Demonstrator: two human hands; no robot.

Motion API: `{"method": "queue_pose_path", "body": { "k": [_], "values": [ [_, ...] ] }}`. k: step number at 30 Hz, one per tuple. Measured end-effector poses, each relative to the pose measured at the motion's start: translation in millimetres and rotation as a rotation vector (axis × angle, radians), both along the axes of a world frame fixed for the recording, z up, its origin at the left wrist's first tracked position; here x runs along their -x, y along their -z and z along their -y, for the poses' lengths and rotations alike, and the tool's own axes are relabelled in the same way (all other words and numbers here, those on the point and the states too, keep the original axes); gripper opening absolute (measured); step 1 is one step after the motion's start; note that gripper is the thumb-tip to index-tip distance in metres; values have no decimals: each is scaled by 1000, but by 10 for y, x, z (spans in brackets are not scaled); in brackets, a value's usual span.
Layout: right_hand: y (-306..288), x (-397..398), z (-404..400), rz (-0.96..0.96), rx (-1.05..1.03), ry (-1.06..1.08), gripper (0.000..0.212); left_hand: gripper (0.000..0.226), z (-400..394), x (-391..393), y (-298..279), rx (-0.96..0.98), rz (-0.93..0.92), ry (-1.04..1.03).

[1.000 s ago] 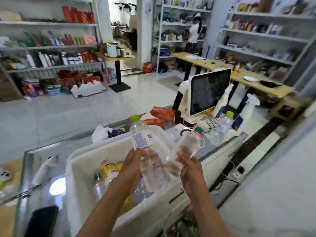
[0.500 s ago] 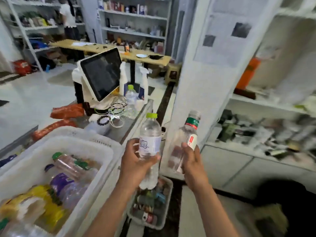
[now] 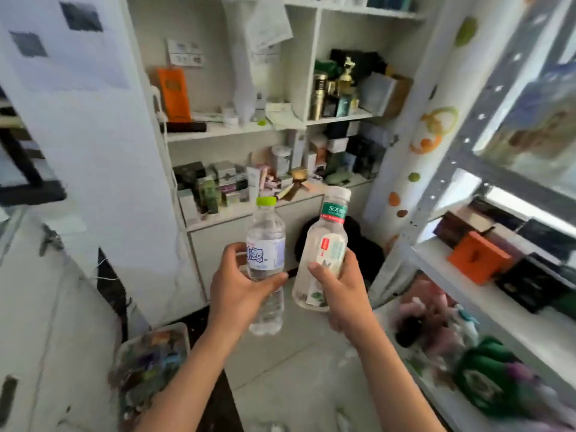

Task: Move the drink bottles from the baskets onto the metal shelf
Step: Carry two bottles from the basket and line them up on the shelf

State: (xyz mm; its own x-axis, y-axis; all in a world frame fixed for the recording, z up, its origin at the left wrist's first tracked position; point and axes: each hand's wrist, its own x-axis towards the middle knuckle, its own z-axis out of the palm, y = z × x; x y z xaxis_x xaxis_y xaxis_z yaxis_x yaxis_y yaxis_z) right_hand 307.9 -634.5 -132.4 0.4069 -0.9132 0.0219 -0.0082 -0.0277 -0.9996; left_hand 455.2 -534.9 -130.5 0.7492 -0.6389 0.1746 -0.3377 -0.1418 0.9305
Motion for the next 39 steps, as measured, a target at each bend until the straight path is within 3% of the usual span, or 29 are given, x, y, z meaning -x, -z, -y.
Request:
{"method": "queue_pose_path", "body": {
  "k": [6,11,20,25,39],
  "values": [
    [-197,1639,341,-53,99,231,37,76,710,1388,-156,14,40,198],
    [-424,2548,498,-122,171,338,41,80,1170,2203,-312,31,54,351],
    [-897,3279,808,-181,290,660,48,75,1908,2995,-866,147,96,626],
    [-1160,3539,1062,-236,339,809,64,74,2282,3219,-1164,212,99,745],
    [-1824,4452,2617,-326,393,818,72,78,3701,4069,-1775,347,178,784]
  ]
}}
